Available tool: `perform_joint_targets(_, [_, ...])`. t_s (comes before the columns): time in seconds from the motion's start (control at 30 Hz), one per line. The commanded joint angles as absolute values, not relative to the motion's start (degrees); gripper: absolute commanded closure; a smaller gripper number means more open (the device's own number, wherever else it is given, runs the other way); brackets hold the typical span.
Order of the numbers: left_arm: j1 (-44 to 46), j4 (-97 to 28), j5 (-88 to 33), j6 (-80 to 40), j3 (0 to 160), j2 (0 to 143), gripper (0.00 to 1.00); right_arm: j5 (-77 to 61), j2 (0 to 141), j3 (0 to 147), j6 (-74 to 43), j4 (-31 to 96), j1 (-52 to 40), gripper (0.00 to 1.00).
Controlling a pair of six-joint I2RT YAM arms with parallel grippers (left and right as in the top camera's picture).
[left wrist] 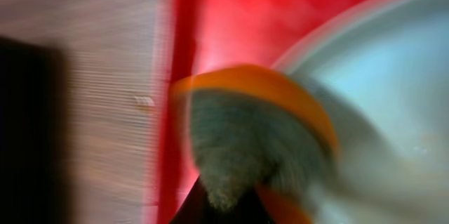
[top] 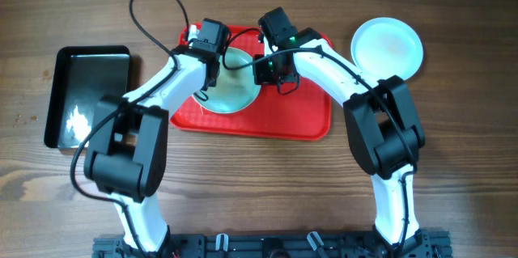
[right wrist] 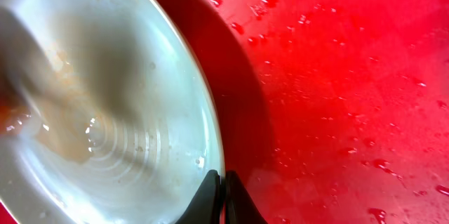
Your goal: Clean dirty plates on tray and stack at the side
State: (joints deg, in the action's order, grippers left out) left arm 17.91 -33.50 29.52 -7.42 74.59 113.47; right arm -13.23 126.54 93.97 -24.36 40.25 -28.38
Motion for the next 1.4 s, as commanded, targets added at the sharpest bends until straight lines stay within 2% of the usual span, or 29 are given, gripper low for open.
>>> perform_joint_targets(0.0, [16.03,-33.98,35.14,-8.27,74.32,104.71,0.96,-9.06,127.68,93.54,-23.97,41.56,-27.05,0.96])
perform_joint_targets(0.1, [12.01,-35.59,5.37,-14.72,74.28,97.14,0.96,-7.81,124.95,95.22,-20.80,44.07,-27.05,0.96])
perform_joint_targets(0.17, [8.03,-36.51,-13.85,-14.87,74.26,96.33,0.96,-1.21,121.12,97.23,-20.18,46.30,-27.05,0.96])
perform_joint_targets(0.23, [6.46,-39.51,-16.62,-14.85,73.95,96.77,0.96,4.34,117.14,99.00,-16.36,47.66,-27.05,0.96])
perform_joint_targets(0.33, [6.61,-41.36,-15.81,-14.85,71.37,96.79,0.96,21.30,110.28,100.95,-9.17,48.66,-28.25,0.96])
perform_joint_targets(0.5, [6.63,-39.83,-15.84,-14.90,68.88,96.82,0.96,42.41,104.86,100.95,1.89,48.18,-35.73,0.96])
perform_joint_targets(0.57, [6.63,-39.83,-15.81,-14.87,68.88,96.82,0.96,48.51,104.77,100.92,5.48,46.78,-38.96,0.96])
perform_joint_targets(0.6, [6.63,-39.83,-15.84,-14.87,68.88,96.82,0.96,47.97,104.77,100.92,3.29,47.03,-39.77,0.94])
perform_joint_targets(0.63, [6.63,-39.90,-15.84,-14.85,68.88,96.82,0.96,43.77,104.81,100.90,-5.41,49.30,-39.40,0.77])
perform_joint_targets(0.7, [6.63,-39.90,-15.84,-14.85,68.88,96.82,0.96,33.32,105.71,100.88,-13.61,51.72,-36.21,0.41])
perform_joint_targets(0.77, [6.63,-39.90,-15.84,-14.85,68.88,96.82,0.96,22.63,107.70,100.86,-21.06,54.04,-30.20,0.27])
perform_joint_targets(0.8, [6.63,-39.90,-15.84,-14.85,68.88,96.82,0.96,14.17,109.45,100.86,-24.73,56.05,-25.69,0.08])
perform_joint_targets(0.93, [6.63,-39.83,-15.84,-14.87,68.88,96.82,0.96,-8.32,116.46,99.72,-28.58,61.08,-16.80,0.09])
perform_joint_targets(1.0, [6.63,-39.83,-15.84,-14.87,68.88,96.82,0.96,-9.08,119.83,97.97,-30.48,61.41,-16.16,0.12])
perform_joint_targets(1.03, [6.63,-39.86,-15.84,-14.87,68.88,96.82,0.96,-9.10,121.12,97.32,-31.16,61.14,-16.47,0.20])
perform_joint_targets(1.07, [6.63,-39.86,-15.84,-14.87,68.88,96.82,0.96,-9.04,122.02,97.06,-31.66,61.12,-16.86,0.21])
perform_joint_targets(1.1, [6.63,-39.79,-15.84,-14.87,68.88,96.82,0.96,-9.02,123.15,97.03,-32.77,61.19,-17.54,0.29])
perform_joint_targets(1.23, [6.63,-39.48,-15.84,-14.87,68.88,96.82,0.96,-6.35,123.46,94.85,-40.66,60.84,-19.27,0.31])
perform_joint_targets(1.37, [6.63,-39.46,-15.84,-14.87,68.88,96.82,0.96,-3.90,123.46,88.09,-45.80,54.04,-19.86,0.37])
